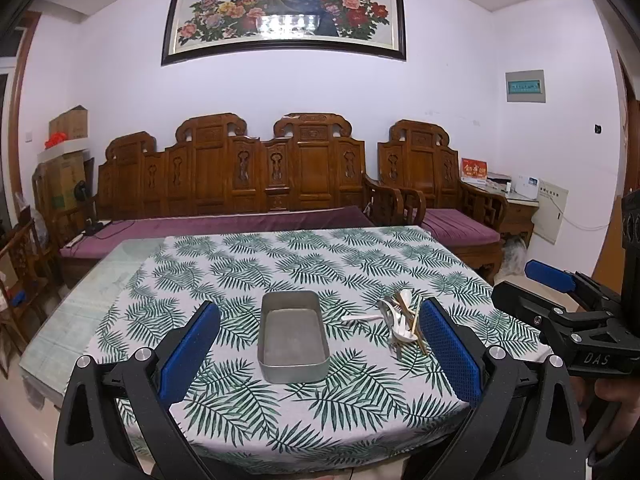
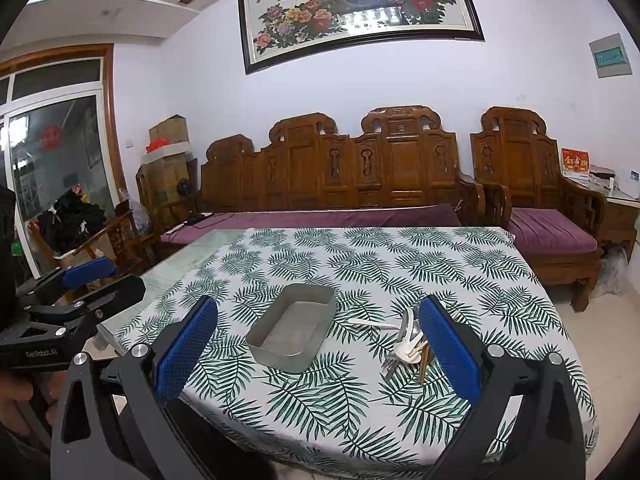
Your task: Organize utensils
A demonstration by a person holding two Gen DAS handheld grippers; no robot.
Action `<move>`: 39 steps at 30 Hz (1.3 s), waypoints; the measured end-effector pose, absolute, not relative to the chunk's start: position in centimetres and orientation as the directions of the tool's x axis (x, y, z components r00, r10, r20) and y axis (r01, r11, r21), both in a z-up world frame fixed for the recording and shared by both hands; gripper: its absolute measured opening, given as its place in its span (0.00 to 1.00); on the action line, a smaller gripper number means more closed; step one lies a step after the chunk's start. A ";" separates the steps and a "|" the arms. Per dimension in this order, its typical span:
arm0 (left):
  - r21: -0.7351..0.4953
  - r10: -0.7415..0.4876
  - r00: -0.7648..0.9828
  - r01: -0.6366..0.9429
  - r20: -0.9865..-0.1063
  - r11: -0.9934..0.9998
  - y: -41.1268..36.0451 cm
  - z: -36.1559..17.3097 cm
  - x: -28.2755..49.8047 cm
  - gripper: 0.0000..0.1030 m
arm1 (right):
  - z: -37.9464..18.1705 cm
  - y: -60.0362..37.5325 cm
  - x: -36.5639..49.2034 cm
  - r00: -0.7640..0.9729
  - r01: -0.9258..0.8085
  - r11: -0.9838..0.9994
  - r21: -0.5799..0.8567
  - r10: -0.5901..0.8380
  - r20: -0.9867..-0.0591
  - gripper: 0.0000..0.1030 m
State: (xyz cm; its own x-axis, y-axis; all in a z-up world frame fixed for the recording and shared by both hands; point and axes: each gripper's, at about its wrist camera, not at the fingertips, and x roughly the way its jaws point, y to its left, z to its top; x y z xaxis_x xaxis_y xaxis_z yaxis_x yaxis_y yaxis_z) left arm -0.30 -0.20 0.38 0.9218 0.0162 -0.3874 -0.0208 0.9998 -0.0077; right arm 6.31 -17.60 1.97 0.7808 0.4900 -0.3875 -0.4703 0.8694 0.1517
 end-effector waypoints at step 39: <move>-0.018 0.005 0.908 -0.014 -0.419 1.000 -0.8 -0.1 -0.1 0.94 | 2.6 -16.8 5.5 0.770 -0.481 0.861 0.164 0.504 -0.390 0.98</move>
State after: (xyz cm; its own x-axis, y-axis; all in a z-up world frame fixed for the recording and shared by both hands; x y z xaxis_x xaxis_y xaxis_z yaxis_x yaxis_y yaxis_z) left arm -0.07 -0.77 -0.08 0.9081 0.0051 -0.4186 -0.0137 0.9998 -0.0176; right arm 5.49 -16.76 2.64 0.7705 0.5043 -0.3898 -0.4806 0.8614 0.1645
